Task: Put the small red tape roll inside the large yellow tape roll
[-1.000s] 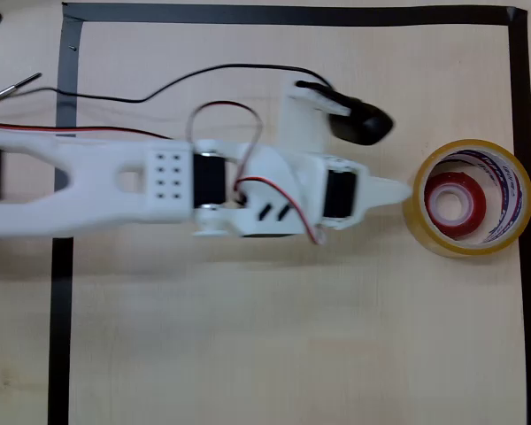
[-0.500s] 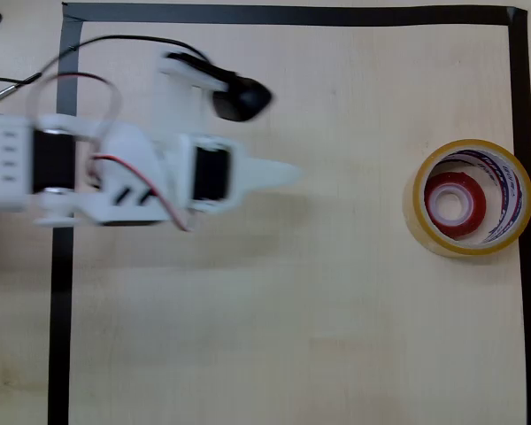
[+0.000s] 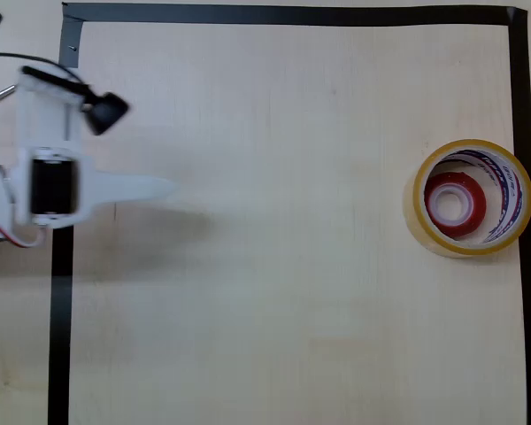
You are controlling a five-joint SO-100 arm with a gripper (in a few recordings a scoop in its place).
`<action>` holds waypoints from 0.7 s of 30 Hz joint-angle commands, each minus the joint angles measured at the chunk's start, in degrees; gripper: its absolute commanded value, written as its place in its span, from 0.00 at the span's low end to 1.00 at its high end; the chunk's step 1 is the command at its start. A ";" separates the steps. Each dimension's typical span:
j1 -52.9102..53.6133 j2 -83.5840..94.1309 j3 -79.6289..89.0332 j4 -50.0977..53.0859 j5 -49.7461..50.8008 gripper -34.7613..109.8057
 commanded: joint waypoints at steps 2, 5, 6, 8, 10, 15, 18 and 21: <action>-0.53 27.77 8.79 13.18 -1.93 0.24; -0.44 27.77 9.76 17.49 -1.93 0.24; -0.53 27.77 10.28 18.28 -1.93 0.24; -1.58 27.77 10.37 21.09 -1.93 0.24; -1.85 27.77 10.37 23.64 -2.02 0.24; -1.41 27.77 10.37 32.17 -3.25 0.24; 0.53 27.77 10.02 35.07 -3.60 0.24; 2.20 27.69 9.93 35.42 -3.34 0.24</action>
